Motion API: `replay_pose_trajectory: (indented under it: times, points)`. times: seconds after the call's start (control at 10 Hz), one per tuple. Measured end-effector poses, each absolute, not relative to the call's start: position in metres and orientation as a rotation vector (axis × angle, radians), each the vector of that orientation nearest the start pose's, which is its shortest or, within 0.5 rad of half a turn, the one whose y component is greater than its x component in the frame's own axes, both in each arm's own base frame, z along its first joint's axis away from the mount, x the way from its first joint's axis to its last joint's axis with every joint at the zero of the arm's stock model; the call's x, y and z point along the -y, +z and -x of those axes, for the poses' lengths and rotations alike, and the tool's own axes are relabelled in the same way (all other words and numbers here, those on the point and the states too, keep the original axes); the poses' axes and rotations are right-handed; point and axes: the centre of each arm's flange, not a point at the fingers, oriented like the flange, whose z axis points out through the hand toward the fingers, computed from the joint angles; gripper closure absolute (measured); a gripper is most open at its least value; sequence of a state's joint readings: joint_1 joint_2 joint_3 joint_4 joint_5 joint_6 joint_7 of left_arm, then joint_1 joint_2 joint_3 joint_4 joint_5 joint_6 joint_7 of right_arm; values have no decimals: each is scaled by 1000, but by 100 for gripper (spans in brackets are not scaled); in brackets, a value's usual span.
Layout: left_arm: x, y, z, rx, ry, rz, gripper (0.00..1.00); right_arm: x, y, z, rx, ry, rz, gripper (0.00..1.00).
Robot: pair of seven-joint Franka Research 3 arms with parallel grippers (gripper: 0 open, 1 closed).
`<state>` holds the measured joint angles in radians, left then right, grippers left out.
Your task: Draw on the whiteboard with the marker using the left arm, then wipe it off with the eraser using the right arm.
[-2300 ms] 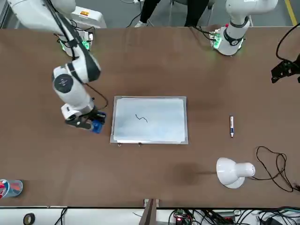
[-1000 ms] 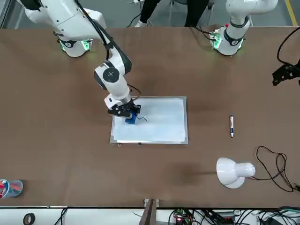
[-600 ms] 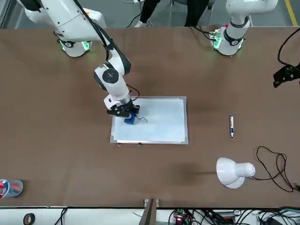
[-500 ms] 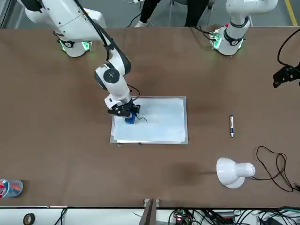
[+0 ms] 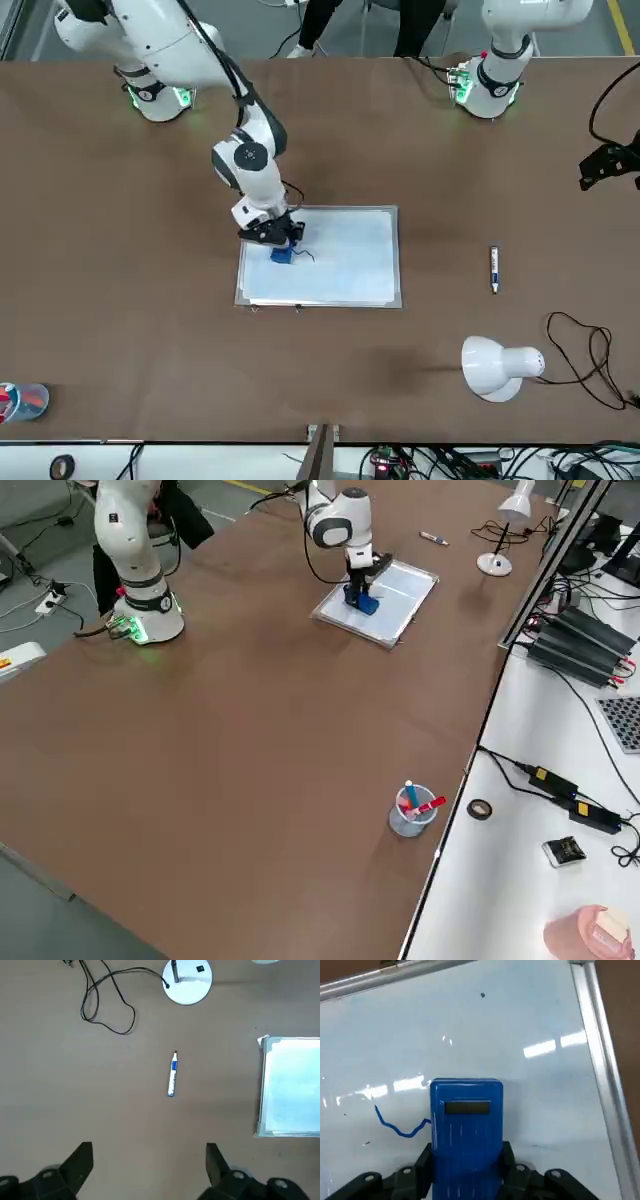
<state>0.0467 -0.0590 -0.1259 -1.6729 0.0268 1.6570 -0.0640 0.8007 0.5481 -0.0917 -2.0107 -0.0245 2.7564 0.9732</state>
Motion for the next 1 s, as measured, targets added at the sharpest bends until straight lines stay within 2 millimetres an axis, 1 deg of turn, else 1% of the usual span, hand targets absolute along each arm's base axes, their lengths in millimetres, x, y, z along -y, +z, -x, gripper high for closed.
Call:
replay_pose_trajectory:
  times: [0.3,1.0]
  points:
    - [43,617,-543,-29,-83,3110,0,-420,198,-471,-363,-286,2981,44]
    - [45,618,-543,-38,-88,3110,0,-464,199,-470,-418,-317,2920,44]
